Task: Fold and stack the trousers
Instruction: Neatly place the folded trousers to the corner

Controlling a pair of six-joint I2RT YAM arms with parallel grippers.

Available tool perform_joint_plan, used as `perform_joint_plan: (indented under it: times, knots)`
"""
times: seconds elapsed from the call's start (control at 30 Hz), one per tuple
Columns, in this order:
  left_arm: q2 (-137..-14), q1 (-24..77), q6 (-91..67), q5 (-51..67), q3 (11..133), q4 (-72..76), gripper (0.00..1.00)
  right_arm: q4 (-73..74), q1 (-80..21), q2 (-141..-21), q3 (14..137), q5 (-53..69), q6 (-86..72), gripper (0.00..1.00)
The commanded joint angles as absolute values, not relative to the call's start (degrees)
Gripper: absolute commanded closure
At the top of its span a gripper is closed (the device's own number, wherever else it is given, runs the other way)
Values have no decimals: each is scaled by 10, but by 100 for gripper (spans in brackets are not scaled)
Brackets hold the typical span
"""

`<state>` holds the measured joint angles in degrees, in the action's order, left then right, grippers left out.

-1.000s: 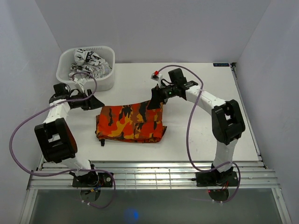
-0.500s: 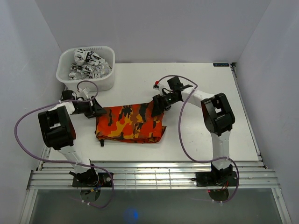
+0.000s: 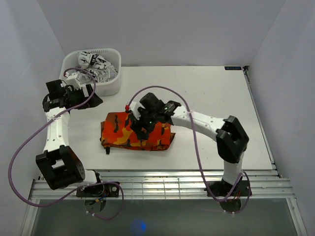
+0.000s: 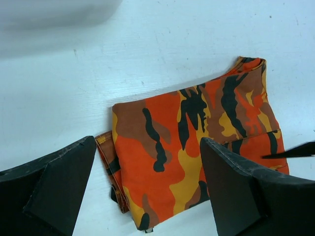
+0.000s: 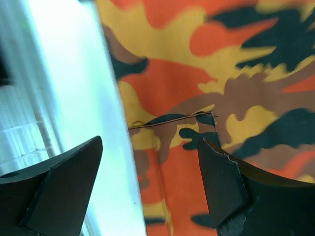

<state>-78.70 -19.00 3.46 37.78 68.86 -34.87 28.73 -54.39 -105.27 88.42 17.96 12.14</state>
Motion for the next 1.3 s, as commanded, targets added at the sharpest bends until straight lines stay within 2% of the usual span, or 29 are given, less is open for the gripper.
perform_joint_plan:
  times: [0.0, 0.13, 0.2, 0.37, 0.5, 0.63, 0.73, 0.83, 0.9, 1.0, 1.1, 1.27]
  knots:
    - [-779, -191, 23, 358, 697, -394, 2, 309, -531, -1157, 879, 88, 97, 16]
    - [-779, -191, 27, 361, 708, -408, 2, 295, -512, -1174, 831, 32, 114, 16]
    - [-779, -191, 32, 359, 708, -411, 2, 289, -478, -1158, 765, 33, 133, 17]
    - [-780, -191, 49, 364, 694, -410, 2, 242, -377, -1050, 588, 19, 208, 17]
    - [-784, -191, 45, 378, 682, -399, 2, 221, -318, -984, 534, 23, 303, 15]
    - [-783, -191, 45, 381, 681, -393, 2, 218, -284, -914, 546, 18, 359, 13]
    - [-778, -190, 53, 388, 684, -393, 2, 254, -241, -876, 594, 71, 355, 10]
    - [-773, -191, 63, 386, 682, -393, 2, 305, -232, -864, 644, 108, 286, 4]
    - [-773, -191, 64, 384, 681, -393, 2, 342, -232, -875, 665, 112, 194, 4]
    - [-774, -191, 58, 388, 678, -394, 2, 365, -235, -902, 672, 153, 141, 7]
    - [-769, -191, 54, 382, 678, -394, 2, 383, -243, -918, 653, 171, 170, 9]
    - [-766, -191, 57, 381, 680, -396, 2, 380, -221, -947, 594, 116, 313, 11]
